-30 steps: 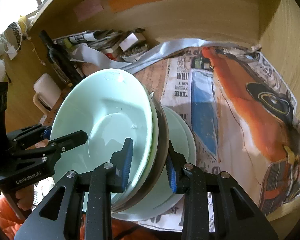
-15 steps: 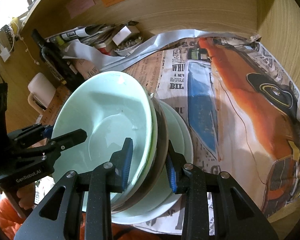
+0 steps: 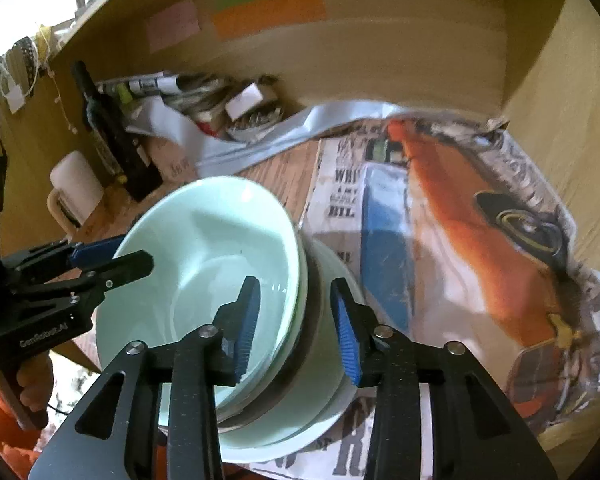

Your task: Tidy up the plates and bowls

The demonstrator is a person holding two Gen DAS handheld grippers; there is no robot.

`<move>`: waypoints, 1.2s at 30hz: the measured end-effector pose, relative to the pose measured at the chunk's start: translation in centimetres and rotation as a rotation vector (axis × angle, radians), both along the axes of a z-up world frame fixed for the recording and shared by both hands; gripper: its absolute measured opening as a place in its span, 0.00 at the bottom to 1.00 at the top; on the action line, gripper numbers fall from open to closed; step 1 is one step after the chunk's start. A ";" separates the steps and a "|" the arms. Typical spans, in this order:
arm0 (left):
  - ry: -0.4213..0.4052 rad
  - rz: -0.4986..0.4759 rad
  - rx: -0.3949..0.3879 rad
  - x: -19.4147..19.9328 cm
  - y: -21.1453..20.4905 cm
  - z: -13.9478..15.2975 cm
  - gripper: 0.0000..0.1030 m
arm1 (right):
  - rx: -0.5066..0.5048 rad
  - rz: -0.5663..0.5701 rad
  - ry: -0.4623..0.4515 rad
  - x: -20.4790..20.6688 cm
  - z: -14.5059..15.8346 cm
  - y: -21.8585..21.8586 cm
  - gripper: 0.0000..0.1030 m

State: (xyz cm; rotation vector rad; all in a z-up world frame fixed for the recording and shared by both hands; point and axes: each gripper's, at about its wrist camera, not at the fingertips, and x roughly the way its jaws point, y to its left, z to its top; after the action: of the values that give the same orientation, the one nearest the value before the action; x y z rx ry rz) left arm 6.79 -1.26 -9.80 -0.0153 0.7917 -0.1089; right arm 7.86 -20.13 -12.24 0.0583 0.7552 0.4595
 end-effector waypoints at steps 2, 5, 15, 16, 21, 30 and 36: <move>-0.033 0.014 -0.007 -0.6 0.4 0.7 0.41 | 0.011 -0.025 -0.054 -0.8 0.9 -0.6 0.43; -0.106 0.023 -0.006 -1.9 0.5 2.2 0.46 | 0.052 -0.040 -0.123 -2.2 2.5 -1.3 0.48; -0.404 0.051 -0.020 -8.0 0.0 7.9 0.77 | 0.121 -0.030 -0.321 -7.4 6.9 -1.4 0.59; -0.437 0.057 -0.023 -8.7 -0.1 8.3 0.80 | 0.126 -0.029 -0.335 -7.8 7.1 -1.4 0.66; -0.531 0.055 0.000 -11.2 -1.2 9.3 0.95 | 0.150 -0.026 -0.419 -10.4 8.0 -1.6 0.78; -0.591 0.055 0.036 -14.1 -2.8 9.2 0.98 | 0.190 -0.021 -0.507 -13.5 8.5 -2.0 0.97; -0.608 0.058 0.032 -14.7 -3.3 9.2 0.98 | 0.181 -0.040 -0.541 -14.4 8.4 -1.9 1.00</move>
State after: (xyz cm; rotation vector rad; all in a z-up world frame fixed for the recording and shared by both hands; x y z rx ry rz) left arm -7.89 -4.51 -0.61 0.0243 0.1849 -0.0410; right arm -6.56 -21.99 -3.86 0.1122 0.1799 0.4770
